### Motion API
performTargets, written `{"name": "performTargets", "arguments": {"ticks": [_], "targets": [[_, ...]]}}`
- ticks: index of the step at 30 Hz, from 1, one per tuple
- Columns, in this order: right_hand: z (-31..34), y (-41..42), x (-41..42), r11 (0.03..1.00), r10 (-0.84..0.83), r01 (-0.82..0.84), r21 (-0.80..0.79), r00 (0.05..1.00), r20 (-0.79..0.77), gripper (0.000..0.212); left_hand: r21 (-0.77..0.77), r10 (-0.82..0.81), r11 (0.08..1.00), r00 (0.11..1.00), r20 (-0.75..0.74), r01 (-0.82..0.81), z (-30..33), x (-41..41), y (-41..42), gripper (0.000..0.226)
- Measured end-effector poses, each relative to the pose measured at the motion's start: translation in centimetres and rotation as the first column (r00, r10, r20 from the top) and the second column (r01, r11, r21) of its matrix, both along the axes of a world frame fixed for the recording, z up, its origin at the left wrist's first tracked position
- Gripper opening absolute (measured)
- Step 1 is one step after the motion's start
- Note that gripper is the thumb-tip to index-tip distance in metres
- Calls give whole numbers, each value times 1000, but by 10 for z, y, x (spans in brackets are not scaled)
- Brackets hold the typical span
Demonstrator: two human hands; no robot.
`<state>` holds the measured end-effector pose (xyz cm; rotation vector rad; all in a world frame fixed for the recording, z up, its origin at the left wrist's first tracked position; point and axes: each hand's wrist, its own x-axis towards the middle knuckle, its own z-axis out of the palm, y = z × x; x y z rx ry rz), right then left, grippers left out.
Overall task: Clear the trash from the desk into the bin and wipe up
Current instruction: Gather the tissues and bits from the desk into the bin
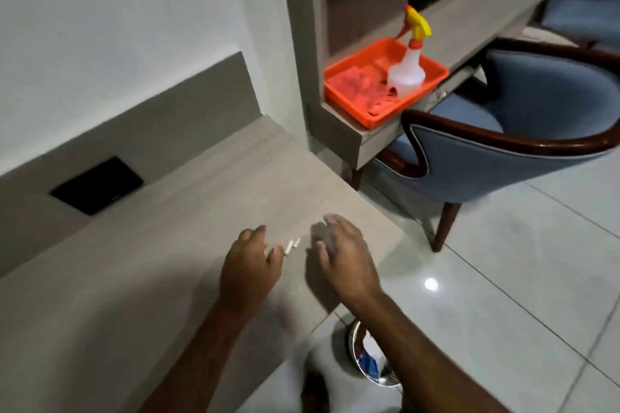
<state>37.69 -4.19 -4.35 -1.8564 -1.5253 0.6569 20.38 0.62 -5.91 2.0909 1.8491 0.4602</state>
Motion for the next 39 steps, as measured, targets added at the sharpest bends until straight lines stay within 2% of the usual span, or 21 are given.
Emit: {"name": "performTargets", "arguments": {"ticks": [2, 4, 7, 10, 15, 19, 25, 27, 29, 31, 33, 34, 36, 38, 39], "targets": [[3, 21, -16, 991, 128, -124, -40, 983, 131, 23, -102, -127, 987, 992, -12, 125, -11, -18, 7, 54], [0, 38, -22, 973, 212, -188, -133, 957, 200, 18, -112, -230, 968, 973, -24, 226, -18, -18, 10, 57], [-5, 57, -25, 942, 285, -225, -249, 928, 242, 22, -41, -317, 948, 945, -78, 315, -23, -11, 15, 39], [-11, 62, -27, 946, 271, -202, -253, 922, 278, 18, 0, -272, 962, 955, -115, 274, -26, -7, 16, 22], [-14, 58, -30, 953, 264, -207, -220, 925, 274, 16, 64, -193, 977, 971, -144, 204, -33, -10, 10, 25], [-14, 46, -30, 948, 298, -257, -189, 926, 234, 30, 109, -158, 979, 980, -119, 171, -39, -6, 6, 14], [-16, 42, -16, 946, 319, -282, -160, 900, 299, 24, 110, -70, 991, 994, -80, 78, -28, -6, -12, 5], [-17, 31, -3, 963, 265, -231, -141, 912, 313, 24, 133, -33, 990, 998, -57, 40, -22, -1, -27, 9], [-22, 7, 15, 990, 138, -121, -78, 954, 265, 22, 211, -8, 977, 1000, -11, 10, -22, 14, -51, 19], [-39, -29, 37, 994, -96, 88, 65, 985, 140, 10, 293, -99, 954, 992, 81, 71, -28, 47, -84, 25], [-67, -69, 58, 930, -342, 343, 133, 939, -29, 3, 316, -244, 932, 952, 184, 178, -47, 87, -118, 21], [-88, -90, 69, 897, -429, 434, 87, 901, -72, 3, 282, -289, 933, 932, 221, 223, -64, 108, -135, 20], [-139, -126, 87, 860, -510, 506, -66, 858, -62, 6, 129, -289, 956, 917, 276, 263, -104, 141, -161, 21], [-192, -155, 101, 831, -520, 505, -234, 854, 0, 3, -116, -185, 968, 947, 262, 221, -155, 156, -174, 20], [-220, -167, 108, 814, -507, 493, -305, 861, 40, 2, -261, -119, 950, 972, 203, 171, -186, 160, -178, 20]]}}
